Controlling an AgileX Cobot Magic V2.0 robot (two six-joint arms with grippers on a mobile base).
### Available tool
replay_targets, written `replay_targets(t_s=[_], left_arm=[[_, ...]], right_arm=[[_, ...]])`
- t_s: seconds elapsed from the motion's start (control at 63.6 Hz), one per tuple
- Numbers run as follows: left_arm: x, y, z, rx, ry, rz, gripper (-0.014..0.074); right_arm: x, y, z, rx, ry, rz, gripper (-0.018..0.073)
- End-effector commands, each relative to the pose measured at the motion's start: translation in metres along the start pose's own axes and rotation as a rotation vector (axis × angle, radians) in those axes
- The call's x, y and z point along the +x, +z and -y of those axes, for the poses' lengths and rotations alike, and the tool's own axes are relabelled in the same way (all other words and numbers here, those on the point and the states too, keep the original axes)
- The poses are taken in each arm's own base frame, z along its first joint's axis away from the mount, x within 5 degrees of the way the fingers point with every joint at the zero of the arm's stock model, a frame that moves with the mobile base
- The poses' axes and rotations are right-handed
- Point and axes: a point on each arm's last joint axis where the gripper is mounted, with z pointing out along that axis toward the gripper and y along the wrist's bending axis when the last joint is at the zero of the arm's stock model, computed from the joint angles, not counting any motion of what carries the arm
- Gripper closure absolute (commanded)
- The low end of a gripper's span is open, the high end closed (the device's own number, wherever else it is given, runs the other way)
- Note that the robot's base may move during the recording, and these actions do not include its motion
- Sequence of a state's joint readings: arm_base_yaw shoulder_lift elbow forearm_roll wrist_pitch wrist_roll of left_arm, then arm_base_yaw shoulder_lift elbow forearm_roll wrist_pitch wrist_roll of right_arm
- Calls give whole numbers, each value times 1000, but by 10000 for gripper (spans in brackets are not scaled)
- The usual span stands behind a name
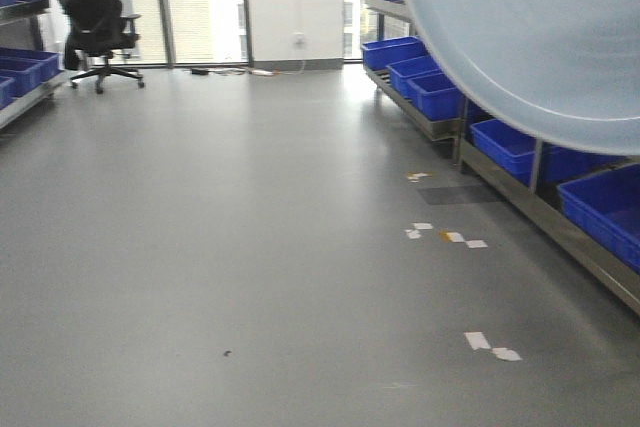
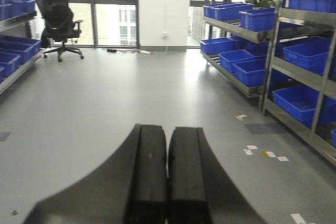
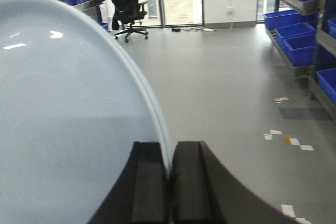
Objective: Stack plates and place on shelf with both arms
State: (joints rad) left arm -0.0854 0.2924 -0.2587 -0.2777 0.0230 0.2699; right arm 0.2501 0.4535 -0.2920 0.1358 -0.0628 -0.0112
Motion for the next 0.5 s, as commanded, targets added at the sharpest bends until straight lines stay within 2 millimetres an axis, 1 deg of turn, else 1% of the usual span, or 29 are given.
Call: replay_targets(t_s=[0.0,0.487], left_arm=[[-19,-1,-2,-16,-15,114,516],[-19,-1,-2,-16,-15,114,516]], right_arm=[[-21,-1,-1,3,-4,145,510],[-21,-1,-1,3,-4,143,510]])
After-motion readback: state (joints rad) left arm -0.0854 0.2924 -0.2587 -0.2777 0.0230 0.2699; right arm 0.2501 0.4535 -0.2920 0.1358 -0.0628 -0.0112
